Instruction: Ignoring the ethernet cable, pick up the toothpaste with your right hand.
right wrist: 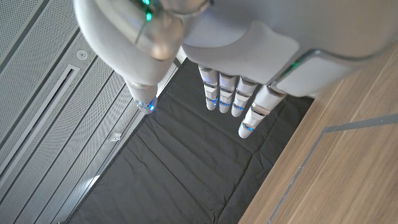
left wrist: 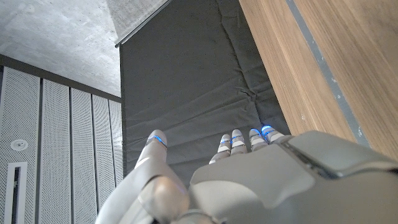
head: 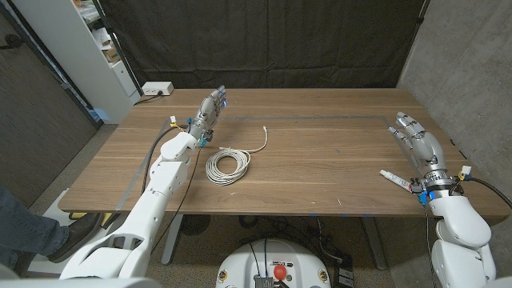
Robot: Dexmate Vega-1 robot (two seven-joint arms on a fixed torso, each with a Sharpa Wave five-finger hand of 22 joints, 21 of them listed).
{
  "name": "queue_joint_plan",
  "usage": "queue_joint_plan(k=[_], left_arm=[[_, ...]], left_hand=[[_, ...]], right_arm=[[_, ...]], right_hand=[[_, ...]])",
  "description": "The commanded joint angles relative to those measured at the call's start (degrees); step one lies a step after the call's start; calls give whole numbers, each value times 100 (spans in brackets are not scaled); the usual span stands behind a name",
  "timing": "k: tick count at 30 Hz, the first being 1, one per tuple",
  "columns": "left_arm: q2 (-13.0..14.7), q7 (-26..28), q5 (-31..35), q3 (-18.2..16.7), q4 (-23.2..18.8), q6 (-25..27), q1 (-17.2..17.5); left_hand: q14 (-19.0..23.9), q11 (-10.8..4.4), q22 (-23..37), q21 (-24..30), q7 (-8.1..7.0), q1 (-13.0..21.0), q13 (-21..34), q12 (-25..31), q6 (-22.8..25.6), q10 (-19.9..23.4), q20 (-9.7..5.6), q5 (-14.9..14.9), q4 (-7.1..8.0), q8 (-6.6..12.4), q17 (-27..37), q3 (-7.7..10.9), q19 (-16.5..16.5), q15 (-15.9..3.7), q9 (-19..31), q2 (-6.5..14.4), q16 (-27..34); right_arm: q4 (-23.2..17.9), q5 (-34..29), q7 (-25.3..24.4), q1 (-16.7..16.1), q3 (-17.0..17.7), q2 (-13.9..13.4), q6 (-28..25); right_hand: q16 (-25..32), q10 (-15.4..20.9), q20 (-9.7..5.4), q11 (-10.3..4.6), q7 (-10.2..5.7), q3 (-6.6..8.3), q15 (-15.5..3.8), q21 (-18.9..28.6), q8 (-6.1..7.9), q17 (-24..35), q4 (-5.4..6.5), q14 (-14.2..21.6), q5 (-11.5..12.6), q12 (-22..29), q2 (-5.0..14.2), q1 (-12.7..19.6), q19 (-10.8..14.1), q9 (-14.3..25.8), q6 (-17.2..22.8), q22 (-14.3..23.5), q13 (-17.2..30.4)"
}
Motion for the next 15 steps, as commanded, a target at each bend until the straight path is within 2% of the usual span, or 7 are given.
queue_joint_plan(k=[1,15], left_arm=[[41,16,34,-7,-48,47,-12],[51,-33,-16,10,-124,130,17]], left_hand=[[-40,15,34,-34,27,64,33,-10,2,-32,35,3,-15,11,26,5,-269,30,23,17,2],[-38,1,35,-50,29,72,33,-7,0,-27,36,2,-17,11,26,3,-264,37,23,21,3]], right_arm=[[-73,-384,-200,-106,26,54,119],[-133,-923,-483,-180,71,83,263]], right_hand=[[20,43,-9,9,23,19,15,-14,31,20,-19,63,45,-21,2,97,64,11,47,35,28],[24,61,-16,10,-6,27,-11,-21,22,24,-22,85,49,-24,0,125,64,12,53,35,29]])
